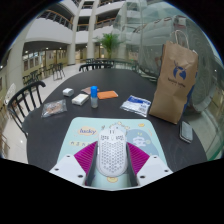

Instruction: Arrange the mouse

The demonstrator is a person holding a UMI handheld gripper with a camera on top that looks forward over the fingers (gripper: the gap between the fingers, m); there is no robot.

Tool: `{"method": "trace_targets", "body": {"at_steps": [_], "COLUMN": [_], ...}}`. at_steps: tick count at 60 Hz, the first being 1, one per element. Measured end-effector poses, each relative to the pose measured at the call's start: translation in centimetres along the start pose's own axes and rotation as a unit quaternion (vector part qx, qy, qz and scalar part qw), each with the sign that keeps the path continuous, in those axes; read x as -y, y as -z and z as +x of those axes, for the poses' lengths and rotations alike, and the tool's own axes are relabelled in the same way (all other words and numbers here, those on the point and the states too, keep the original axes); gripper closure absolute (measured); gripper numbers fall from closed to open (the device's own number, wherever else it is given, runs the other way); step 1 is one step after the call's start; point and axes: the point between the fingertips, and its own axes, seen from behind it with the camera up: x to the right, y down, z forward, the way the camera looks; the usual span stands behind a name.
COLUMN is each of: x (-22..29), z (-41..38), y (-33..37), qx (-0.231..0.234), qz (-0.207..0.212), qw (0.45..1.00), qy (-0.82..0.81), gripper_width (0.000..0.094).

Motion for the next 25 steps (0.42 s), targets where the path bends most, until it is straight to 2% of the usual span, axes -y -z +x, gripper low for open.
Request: {"method": "trace_targets", "body": {"at_steps": [2, 6, 9, 10, 16, 17, 23, 24, 25], "x": [-1.5, -3.6, -6.5, -5.3, -11.6, -9.9, -16.2, -14.9, -16.0], "z": [2.0, 3.2, 5.6, 4.5, 10.8, 9.7, 17.0, 16.3, 17.7], "y": [-0.6, 0.1, 0.5, 1.9, 4.2, 5.9, 8.8, 10.0, 10.4], "qx": [0.01, 0.037, 0.055, 0.06, 0.084, 0.088, 0.102, 0.104, 0.105], "qz": [0.003, 0.0, 0.0, -0.002, 0.001, 0.005, 0.016, 0.017, 0.018], "qw": [1.0, 0.999, 0.998, 0.998, 0.996, 0.996, 0.994, 0.994, 0.994], "qy": [-0.002, -0.006, -0.014, -0.013, -0.016, -0.017, -0.034, -0.036, -0.038], "gripper_width": [0.0366, 0.0071, 0.01, 0.0092, 0.007, 0.0072, 0.0086, 0.0083, 0.0083]}}
